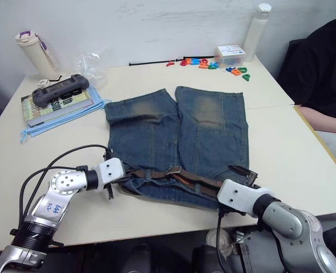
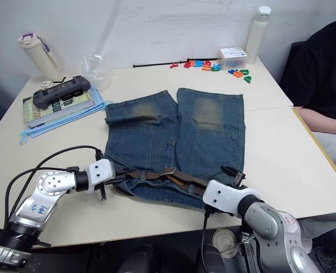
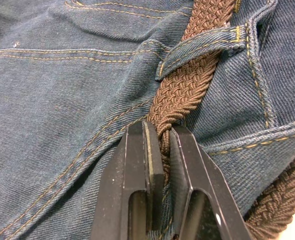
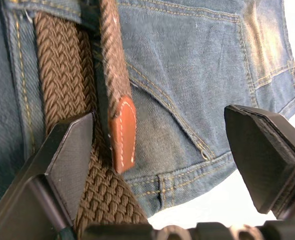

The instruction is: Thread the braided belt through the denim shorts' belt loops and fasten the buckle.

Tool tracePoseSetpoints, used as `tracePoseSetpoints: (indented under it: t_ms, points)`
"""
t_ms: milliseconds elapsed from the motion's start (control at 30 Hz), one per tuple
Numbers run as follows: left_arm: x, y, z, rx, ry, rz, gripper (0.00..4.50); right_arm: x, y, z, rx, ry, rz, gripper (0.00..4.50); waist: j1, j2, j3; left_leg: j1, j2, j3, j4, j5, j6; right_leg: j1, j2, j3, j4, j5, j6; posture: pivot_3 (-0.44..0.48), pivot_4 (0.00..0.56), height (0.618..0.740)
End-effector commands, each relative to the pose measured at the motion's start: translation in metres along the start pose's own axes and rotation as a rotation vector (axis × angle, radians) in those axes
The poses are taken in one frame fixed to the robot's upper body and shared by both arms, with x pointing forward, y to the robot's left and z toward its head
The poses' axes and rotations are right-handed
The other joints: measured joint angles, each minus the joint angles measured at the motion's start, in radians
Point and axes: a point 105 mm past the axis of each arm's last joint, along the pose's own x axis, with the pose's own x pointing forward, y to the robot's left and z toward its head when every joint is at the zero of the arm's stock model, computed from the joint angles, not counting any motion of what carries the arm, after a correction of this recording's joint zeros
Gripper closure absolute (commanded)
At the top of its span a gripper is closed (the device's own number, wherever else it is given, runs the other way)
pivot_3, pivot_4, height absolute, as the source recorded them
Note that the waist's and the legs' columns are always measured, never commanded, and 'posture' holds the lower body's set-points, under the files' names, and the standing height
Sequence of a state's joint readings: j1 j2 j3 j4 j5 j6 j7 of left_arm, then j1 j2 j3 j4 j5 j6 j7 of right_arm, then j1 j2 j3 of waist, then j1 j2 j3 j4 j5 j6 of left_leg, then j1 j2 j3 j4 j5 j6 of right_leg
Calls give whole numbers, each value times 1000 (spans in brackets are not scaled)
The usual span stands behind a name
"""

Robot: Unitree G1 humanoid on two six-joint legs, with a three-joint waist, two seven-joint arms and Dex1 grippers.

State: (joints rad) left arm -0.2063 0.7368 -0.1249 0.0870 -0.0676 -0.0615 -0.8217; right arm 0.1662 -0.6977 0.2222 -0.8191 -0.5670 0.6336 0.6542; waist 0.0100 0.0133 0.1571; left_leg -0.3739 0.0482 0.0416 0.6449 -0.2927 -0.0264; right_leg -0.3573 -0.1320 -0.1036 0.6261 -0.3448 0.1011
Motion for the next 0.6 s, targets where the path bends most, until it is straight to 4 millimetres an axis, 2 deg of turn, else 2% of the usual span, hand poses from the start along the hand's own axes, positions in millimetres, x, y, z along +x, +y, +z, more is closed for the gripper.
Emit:
tracePoseSetpoints:
  t_ms: [33,267,433,600]
  points:
    - [-41,-11,-86,-220,310,50,4500,-1,3,-37,-14,159,29,69,-3,0,0,0,0,0,0,0,0,0,0,0,0,0,0,0,150,684]
    - [-70,-8,-103,-302,357,121,4500,-1,2,-41,-14,170,24,69,-13,-6,-3,5,1,0,-12,-1,-2,1,1,-1,0,-1,-3,0,150,684]
    - [-78,-7,-110,-355,363,170,4500,-1,2,-40,-19,169,29,69,-14,-9,-3,15,3,-4,-19,-1,-8,0,1,-7,1,1,-8,0,150,684]
    - [-77,-11,-109,-388,339,161,4500,0,1,-43,-23,184,20,69,-13,-7,-3,21,11,-6,-20,-6,-15,-1,1,-17,-1,-8,-23,0,150,684]
